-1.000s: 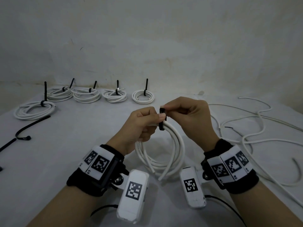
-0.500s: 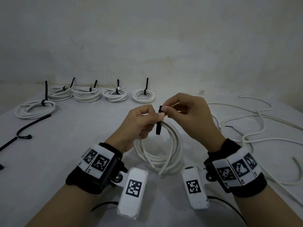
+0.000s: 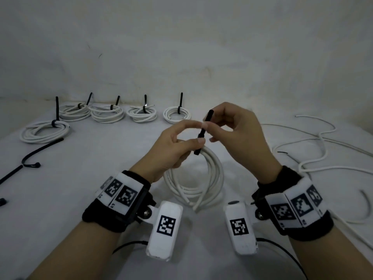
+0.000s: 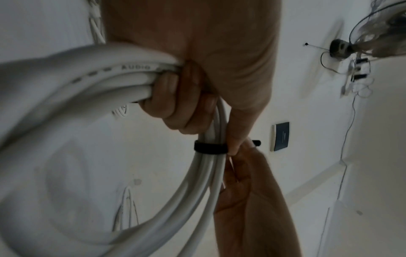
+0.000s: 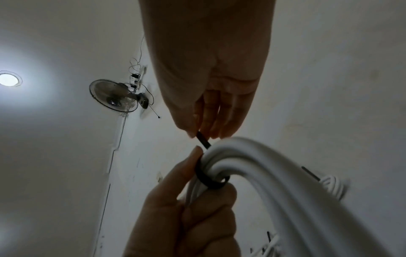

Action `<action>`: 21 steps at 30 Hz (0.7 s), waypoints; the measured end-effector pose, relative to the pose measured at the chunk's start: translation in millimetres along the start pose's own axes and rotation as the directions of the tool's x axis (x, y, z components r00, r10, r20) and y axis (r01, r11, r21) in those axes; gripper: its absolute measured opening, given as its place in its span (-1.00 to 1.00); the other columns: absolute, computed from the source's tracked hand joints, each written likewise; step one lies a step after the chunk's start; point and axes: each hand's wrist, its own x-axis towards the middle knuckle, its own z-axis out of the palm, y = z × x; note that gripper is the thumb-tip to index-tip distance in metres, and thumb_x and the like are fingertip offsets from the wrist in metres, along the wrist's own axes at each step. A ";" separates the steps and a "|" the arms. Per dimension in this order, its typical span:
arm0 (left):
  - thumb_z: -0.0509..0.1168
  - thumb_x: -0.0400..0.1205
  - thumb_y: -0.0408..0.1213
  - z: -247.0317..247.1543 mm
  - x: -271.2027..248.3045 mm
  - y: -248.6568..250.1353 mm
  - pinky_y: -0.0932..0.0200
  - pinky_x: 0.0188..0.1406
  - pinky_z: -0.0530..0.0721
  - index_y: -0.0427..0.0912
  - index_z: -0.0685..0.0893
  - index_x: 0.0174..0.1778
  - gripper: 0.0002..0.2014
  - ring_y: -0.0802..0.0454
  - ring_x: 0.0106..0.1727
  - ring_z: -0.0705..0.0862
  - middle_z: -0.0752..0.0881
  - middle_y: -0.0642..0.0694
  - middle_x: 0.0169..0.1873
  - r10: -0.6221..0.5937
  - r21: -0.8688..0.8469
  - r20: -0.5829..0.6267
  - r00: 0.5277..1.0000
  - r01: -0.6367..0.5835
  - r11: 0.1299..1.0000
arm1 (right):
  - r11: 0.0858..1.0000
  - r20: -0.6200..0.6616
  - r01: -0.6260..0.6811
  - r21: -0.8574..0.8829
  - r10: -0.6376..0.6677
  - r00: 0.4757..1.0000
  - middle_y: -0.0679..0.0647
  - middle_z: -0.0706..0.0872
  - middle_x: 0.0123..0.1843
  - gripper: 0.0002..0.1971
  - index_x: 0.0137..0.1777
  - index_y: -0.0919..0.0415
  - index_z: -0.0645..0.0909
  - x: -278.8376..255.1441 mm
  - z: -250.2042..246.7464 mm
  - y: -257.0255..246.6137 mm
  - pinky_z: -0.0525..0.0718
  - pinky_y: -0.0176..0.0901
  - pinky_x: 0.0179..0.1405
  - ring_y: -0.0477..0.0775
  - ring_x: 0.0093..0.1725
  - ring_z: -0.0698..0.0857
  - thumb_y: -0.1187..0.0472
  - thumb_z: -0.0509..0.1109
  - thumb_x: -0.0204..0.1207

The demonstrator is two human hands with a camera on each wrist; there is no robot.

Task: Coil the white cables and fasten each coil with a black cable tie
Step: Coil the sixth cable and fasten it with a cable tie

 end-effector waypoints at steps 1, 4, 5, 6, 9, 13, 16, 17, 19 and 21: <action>0.33 0.61 -0.33 -0.8 0.1 0.6 0.35 -0.68 0.13 0.02 0.71 0.11 -0.78 0.17 -0.64 0.19 0.43 -0.04 -0.58 0.007 0.004 -0.005 1.000 -0.007 1.000 | 1.000 0.008 0.004 -0.008 -0.004 1.000 0.11 0.75 -0.25 -0.94 -0.16 0.26 0.64 -0.7 1.0 -0.2 0.74 -0.23 -0.32 0.01 -0.27 0.73 0.37 0.47 0.49; 0.30 0.62 -0.34 0.6 -1.1 1.8 0.37 -0.67 0.13 -0.08 0.77 0.07 -0.81 0.20 -0.63 0.19 0.44 0.07 -0.62 0.008 0.034 0.019 1.000 -0.008 0.999 | 0.998 -0.080 0.023 -0.066 -0.028 0.996 0.04 0.75 -0.29 -0.88 -0.25 0.20 0.64 -0.8 2.0 3.3 0.72 -0.18 -0.31 -0.08 -0.33 0.71 0.35 0.51 0.46; 0.29 0.63 -0.34 2.4 -1.6 1.7 0.37 -0.66 0.11 -0.09 0.76 0.04 -0.83 0.20 -0.63 0.19 0.48 0.11 -0.62 0.007 0.040 0.032 0.999 -0.009 0.999 | 0.996 -0.122 0.027 -0.080 -0.036 0.992 0.05 0.75 -0.30 -0.83 -0.30 0.16 0.61 -0.2 1.5 5.0 0.72 -0.14 -0.32 -0.04 -0.33 0.71 0.36 0.51 0.44; 0.29 0.63 -0.34 4.1 -2.0 0.9 0.36 -0.65 0.10 -0.10 0.76 0.01 -0.84 0.20 -0.62 0.19 0.51 0.13 -0.62 0.003 0.042 0.045 0.999 -0.005 0.999 | 0.997 -0.159 0.023 -0.073 -0.035 0.987 0.09 0.75 -0.30 -0.80 -0.33 0.15 0.59 0.3 0.5 6.7 0.71 -0.13 -0.35 0.02 -0.33 0.71 0.37 0.52 0.43; 0.29 0.63 -0.36 7.5 -2.0 1.2 0.35 -0.64 0.09 -0.12 0.77 -0.05 -0.85 0.19 -0.61 0.19 0.55 0.14 -0.59 -0.006 0.039 0.057 0.998 0.003 0.999 | 1.000 -0.229 -0.002 0.003 0.003 0.973 0.16 0.73 -0.31 -0.76 -0.38 0.21 0.56 1.1 -1.1 8.7 0.66 -0.28 -0.47 0.13 -0.35 0.69 0.45 0.51 0.40; 0.28 0.63 -0.36 2.0 -1.7 2.6 0.35 -0.63 0.09 -0.18 0.76 -0.03 -0.86 0.21 -0.62 0.20 0.52 0.14 -0.67 0.006 0.050 -0.002 1.000 -0.006 0.999 | 0.996 -0.212 -0.018 0.090 0.037 0.977 0.10 0.73 -0.33 -0.77 -0.34 0.14 0.57 4.7 4.0 11.8 0.68 -0.22 -0.34 -0.02 -0.38 0.68 0.40 0.52 0.42; 0.24 0.66 -0.33 -4.1 0.1 1.1 0.35 -0.65 0.07 -0.17 0.75 -0.04 -0.84 0.24 -0.65 0.17 0.38 0.15 -0.71 0.022 -0.066 -0.101 0.995 -0.029 0.997 | 0.996 -0.007 -0.051 0.079 0.052 0.999 0.00 0.75 -0.19 -0.87 -0.07 0.06 0.61 2.7 7.8 17.1 0.70 -0.16 -0.08 -0.06 -0.18 0.74 0.31 0.47 0.51; 0.22 0.67 -0.29 -6.5 1.4 0.9 0.34 -0.65 0.06 -0.16 0.75 -0.04 -0.82 0.23 -0.65 0.15 0.31 0.17 -0.69 0.029 -0.132 -0.132 0.991 -0.046 0.990 | 0.992 0.079 -0.082 0.096 0.075 0.994 0.02 0.74 -0.13 -0.85 0.03 0.05 0.59 0.1 9.3 18.5 0.71 -0.14 -0.03 -0.01 -0.12 0.76 0.26 0.44 0.53; 0.18 0.69 -0.18 -11.0 4.1 0.7 0.33 -0.64 0.08 -0.17 0.74 0.07 -0.75 0.22 -0.63 0.14 0.23 0.11 -0.64 0.023 -0.256 -0.167 0.986 -0.065 0.964 | 0.977 0.208 -0.149 0.155 0.115 0.971 0.14 0.71 -0.07 -0.78 0.17 0.03 0.54 -5.6 12.6 18.7 0.76 -0.10 -0.15 0.09 -0.19 0.79 0.15 0.37 0.54; 0.13 0.66 0.01 -14.0 5.1 0.4 0.35 -0.64 0.14 -0.20 0.68 0.19 -0.59 0.21 -0.64 0.16 0.24 0.06 -0.60 -0.003 -0.367 -0.125 0.992 -0.044 0.929 | 0.956 0.237 -0.161 0.247 0.101 0.966 0.19 0.65 -0.16 -0.72 0.22 0.07 0.53 -8.6 15.1 17.9 0.69 -0.12 -0.46 0.11 -0.45 0.71 0.06 0.29 0.53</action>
